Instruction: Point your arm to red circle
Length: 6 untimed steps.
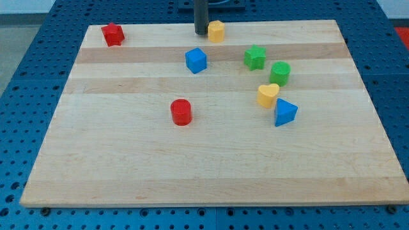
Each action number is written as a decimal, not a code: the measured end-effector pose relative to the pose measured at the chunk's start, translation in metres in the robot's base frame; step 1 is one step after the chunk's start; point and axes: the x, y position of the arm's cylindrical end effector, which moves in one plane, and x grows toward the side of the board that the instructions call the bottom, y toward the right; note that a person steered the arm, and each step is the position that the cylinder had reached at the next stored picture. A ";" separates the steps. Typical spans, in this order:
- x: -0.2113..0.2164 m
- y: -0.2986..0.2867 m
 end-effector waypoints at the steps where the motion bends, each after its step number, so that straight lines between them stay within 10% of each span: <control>1: -0.002 -0.018; 6: 0.179 -0.049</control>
